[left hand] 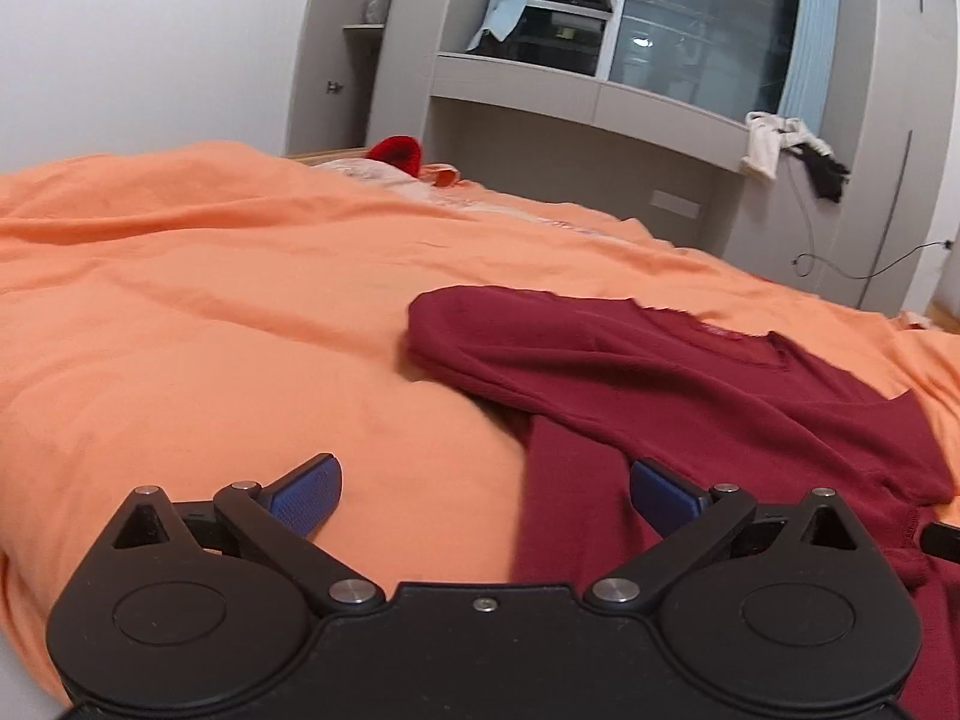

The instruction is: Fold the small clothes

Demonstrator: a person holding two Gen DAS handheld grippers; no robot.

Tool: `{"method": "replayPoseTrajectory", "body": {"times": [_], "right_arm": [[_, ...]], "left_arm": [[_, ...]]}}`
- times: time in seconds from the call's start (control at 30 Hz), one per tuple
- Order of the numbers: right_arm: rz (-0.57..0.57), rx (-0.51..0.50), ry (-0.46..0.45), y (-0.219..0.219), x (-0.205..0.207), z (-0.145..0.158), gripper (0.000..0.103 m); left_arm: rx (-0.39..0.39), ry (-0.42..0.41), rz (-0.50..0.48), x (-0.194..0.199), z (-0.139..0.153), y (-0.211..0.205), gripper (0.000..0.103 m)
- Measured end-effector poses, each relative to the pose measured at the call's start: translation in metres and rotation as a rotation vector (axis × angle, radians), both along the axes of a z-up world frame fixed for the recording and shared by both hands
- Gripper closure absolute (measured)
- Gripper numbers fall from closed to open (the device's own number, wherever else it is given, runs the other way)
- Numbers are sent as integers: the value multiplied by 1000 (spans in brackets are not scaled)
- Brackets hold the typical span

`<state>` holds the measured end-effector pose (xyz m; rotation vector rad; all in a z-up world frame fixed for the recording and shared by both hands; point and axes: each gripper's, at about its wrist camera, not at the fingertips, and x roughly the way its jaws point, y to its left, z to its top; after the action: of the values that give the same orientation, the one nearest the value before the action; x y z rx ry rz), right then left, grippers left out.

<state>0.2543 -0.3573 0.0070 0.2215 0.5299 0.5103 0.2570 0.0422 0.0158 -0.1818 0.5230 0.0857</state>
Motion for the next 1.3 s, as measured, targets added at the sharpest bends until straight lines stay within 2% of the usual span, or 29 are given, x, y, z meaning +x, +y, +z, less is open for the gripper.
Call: {"method": "replayPoseTrajectory", "body": {"times": [0.07, 0.13, 0.17, 0.2, 0.27, 0.33, 0.37, 0.4, 0.47, 0.67, 0.77, 0.87, 0.93, 0.97, 1.0, 1.1, 1.2, 1.23, 1.3], "right_arm": [[7, 26, 12, -4, 1, -4, 99], [-5, 100, 38, -11, 5, -6, 84], [-14, 138, 56, -16, 9, -5, 54], [-24, 177, 67, -19, 13, -5, 38], [-33, 215, 68, -21, 20, -5, 39], [-43, 200, 70, -16, 28, -5, 42], [-40, 190, 73, -12, 32, -7, 55], [-34, 177, 83, -8, 35, -8, 75], [-30, 129, 93, -1, 35, -9, 98], [-4, 95, 59, -8, 10, 6, 98], [-23, 89, 74, -11, 13, 0, 98], [-23, 72, 96, -8, 15, -5, 92], [-28, 52, 62, -7, 11, -1, 74], [-36, 34, 35, -5, 9, 2, 54], [-40, 22, 14, -4, 7, 4, 42], [-33, -59, -12, 8, 5, 1, 40], [-47, -195, -35, 21, -1, -7, 35], [-52, -218, -52, 23, -6, -8, 30], [-83, -234, -75, 22, -18, -8, 12]], "left_arm": [[14, 6, 1, 0, -1, -2, 1], [34, 10, 3, 2, -2, -4, 1], [40, 11, 3, 2, -2, -5, 1], [43, 11, 3, 2, -2, -5, 1], [47, 10, 2, 2, -3, -5, 1], [50, 9, 2, 2, -3, -4, 1], [51, 10, 2, 2, -4, -3, 1], [53, 10, 2, 2, -4, -3, 1], [58, 10, 1, 3, -5, -3, 1], [52, 8, 6, 1, -4, 0, 1], [54, 10, 11, 2, -4, -1, 1], [60, 9, 11, 1, -4, -2, 1], [58, 9, 11, 1, -4, -2, 1], [60, 9, 11, 1, -4, -2, 1], [60, 9, 11, 1, -4, -3, 1], [67, 12, 11, 2, -4, -3, 1], [70, 15, 12, 2, -5, -2, 1], [72, 15, 12, 1, -5, -2, 1], [73, 13, 9, 0, -5, -1, 1]]}}
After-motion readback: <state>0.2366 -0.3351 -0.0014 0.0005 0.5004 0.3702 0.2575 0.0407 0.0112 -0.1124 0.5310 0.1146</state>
